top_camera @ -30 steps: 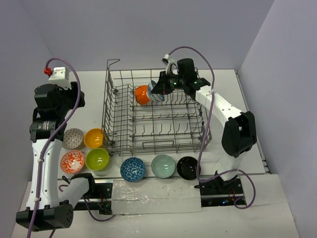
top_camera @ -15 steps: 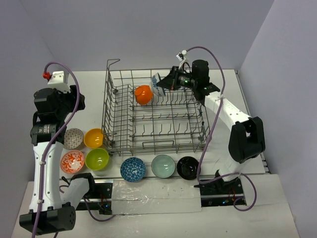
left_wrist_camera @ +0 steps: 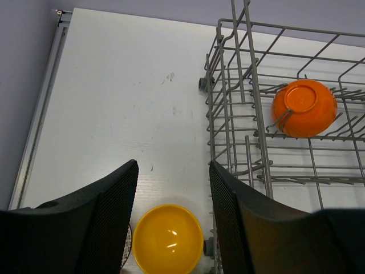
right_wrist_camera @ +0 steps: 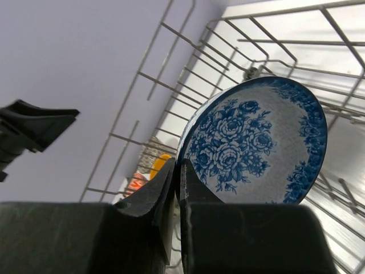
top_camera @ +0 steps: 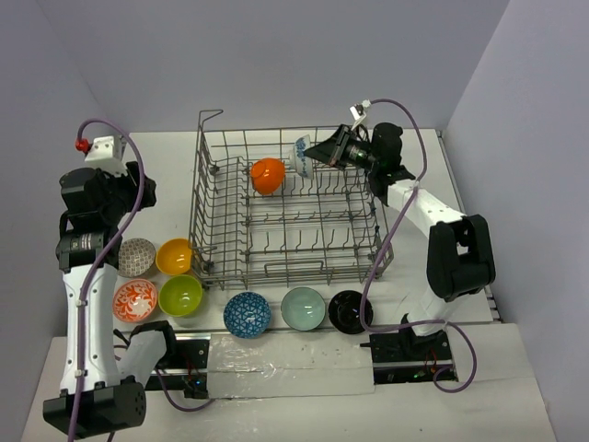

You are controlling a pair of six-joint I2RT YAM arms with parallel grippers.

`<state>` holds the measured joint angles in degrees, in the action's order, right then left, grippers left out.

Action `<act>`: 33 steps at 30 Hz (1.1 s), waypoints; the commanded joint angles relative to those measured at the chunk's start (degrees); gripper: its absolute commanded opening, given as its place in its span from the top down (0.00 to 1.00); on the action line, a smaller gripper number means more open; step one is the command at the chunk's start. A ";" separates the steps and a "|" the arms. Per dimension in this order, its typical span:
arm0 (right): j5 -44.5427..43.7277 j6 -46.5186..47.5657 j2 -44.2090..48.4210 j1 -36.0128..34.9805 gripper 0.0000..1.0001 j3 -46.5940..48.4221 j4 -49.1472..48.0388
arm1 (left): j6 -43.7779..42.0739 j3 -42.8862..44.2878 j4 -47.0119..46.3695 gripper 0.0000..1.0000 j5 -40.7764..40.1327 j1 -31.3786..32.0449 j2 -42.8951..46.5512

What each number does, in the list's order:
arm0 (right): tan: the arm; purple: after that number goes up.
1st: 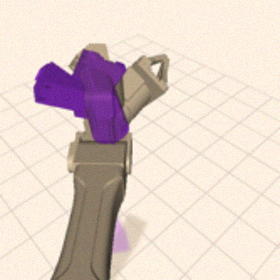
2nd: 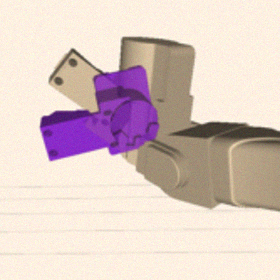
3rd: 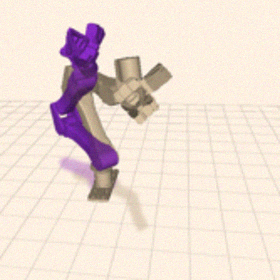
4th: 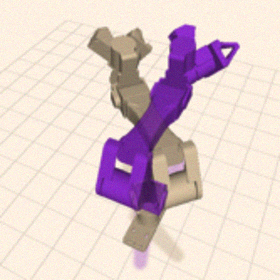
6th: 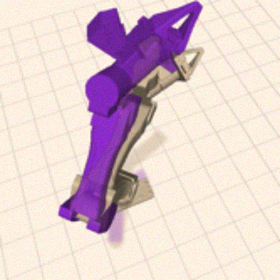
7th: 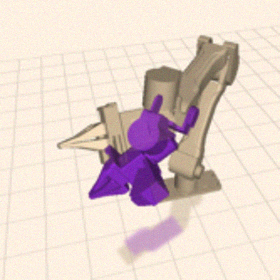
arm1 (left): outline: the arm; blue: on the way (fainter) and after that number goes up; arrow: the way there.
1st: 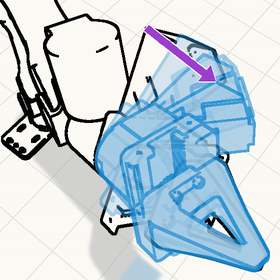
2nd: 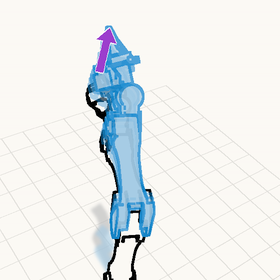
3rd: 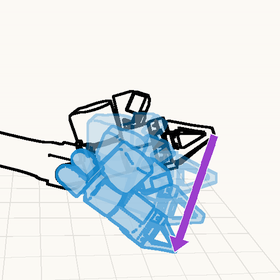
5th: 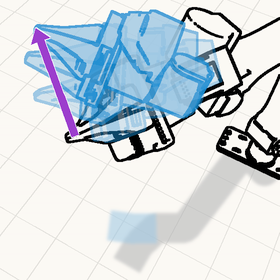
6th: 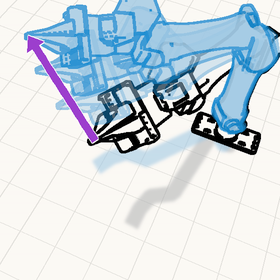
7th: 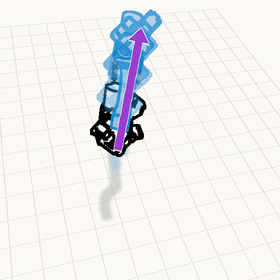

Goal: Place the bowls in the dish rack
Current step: Insert the bowl into the dish rack.

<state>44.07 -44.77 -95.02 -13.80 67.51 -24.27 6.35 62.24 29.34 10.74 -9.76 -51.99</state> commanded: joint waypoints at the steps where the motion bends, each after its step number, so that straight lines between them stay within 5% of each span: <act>1: 1.10 -6.88 1.42 0.44 1.00 -0.44 -13.77 | 1.12 -0.36 -2.80 0.41 2.35 -0.87 1.71; 5: 1.45 -14.98 -0.42 0.71 1.00 -3.34 -26.31 | 1.38 -0.89 -3.15 0.41 3.23 -1.31 1.89; 18: 0.92 -23.95 -9.56 1.15 1.00 -4.58 -39.69 | 1.74 -2.56 -3.68 0.41 4.90 -3.07 2.42; 33: 4.09 -25.36 -15.98 1.41 1.00 -0.45 -43.58 | 1.47 -4.58 -4.64 0.41 6.75 -3.69 3.12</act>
<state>47.05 -69.65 -110.78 -12.86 63.55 -60.77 7.35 58.15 27.20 15.84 -13.06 -49.95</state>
